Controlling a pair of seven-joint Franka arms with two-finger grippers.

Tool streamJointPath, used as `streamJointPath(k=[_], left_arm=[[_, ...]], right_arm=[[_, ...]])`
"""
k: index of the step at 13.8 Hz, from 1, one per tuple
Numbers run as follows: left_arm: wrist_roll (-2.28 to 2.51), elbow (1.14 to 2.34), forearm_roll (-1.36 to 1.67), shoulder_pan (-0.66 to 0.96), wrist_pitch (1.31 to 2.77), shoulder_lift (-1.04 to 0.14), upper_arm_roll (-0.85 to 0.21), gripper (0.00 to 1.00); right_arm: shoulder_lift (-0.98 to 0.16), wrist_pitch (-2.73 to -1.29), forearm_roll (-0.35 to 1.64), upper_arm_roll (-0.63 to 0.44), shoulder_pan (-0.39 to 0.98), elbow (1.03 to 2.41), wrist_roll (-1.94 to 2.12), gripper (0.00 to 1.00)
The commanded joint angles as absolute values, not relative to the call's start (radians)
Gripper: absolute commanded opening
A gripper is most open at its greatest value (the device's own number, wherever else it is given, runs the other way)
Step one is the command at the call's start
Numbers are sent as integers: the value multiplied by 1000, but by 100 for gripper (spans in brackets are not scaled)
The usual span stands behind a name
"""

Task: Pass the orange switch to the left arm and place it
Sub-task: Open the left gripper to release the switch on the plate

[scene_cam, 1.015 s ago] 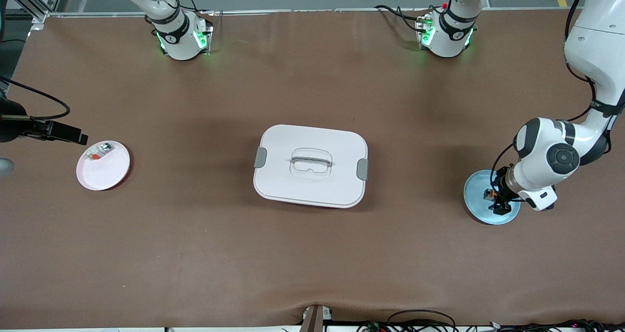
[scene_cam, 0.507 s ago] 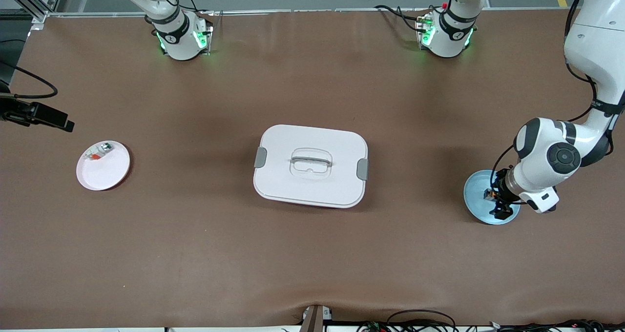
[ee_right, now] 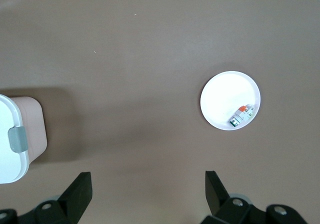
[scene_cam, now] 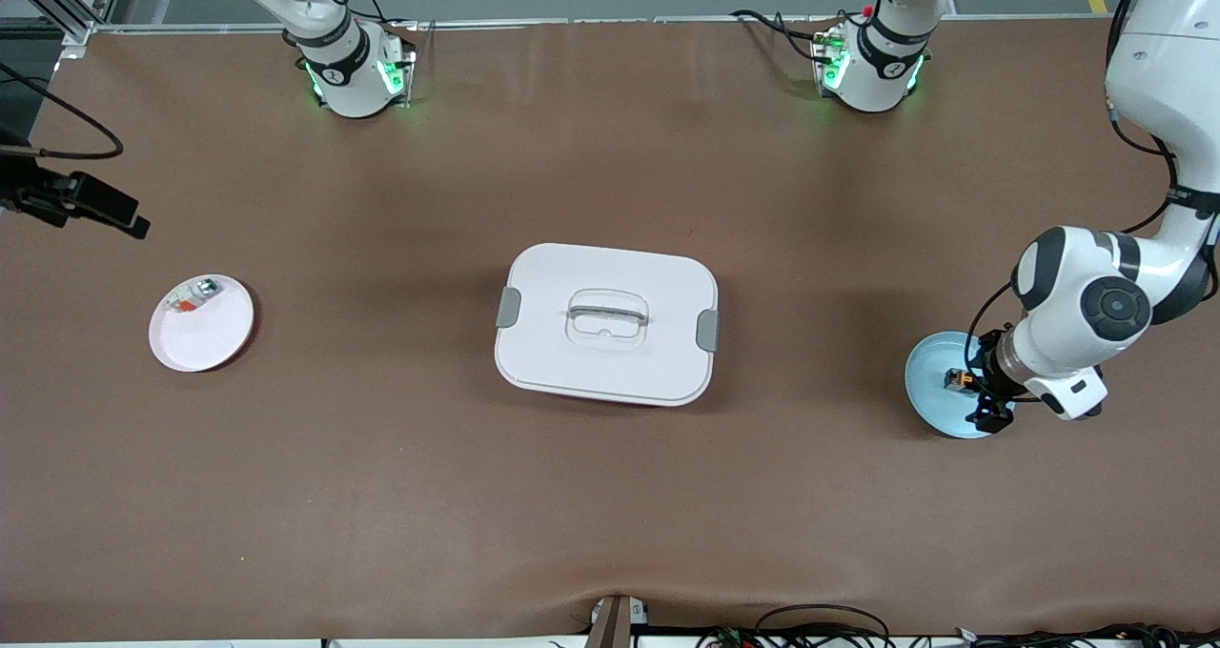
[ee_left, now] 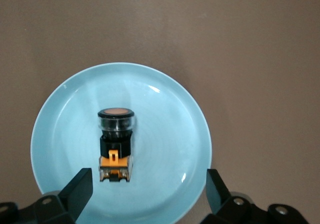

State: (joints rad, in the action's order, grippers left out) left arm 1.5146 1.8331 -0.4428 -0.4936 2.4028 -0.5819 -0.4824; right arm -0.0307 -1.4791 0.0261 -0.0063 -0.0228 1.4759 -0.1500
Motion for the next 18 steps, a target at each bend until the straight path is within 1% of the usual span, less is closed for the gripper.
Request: streamJointPath(k=[1,8,9,10,13,14,18], left_arm=[[1302,1855,-324,-486,2379,-517,-476,100],[552,1878,-141,-450,2379,-474,-460,100],[458,1881,-134,-428,2379,-471,-439,100],[352,1882,-108,-378,2379,-460,-392,100],[115,1896,-11,-166,2379,-407,-173,100],[109,1896,-2,-123,2379,-394,-135,100],[91,1894,8,-84,2378,-332,-120,100]], right_arm=[[29,-1486,20,11,-51,1529,-167,100],[52,-1486,20,3,-41,1549,-175,100],[57,-1485,20,3,-38,1552,-190,100],[60,-1485,20,3,-32,1560,-193,100],[63,-1491,18,3,-32,1563,-175,100],[63,-1493,18,3,-34,1563,-173,100],[64,-1499,17,0,-43,1568,-94,100]])
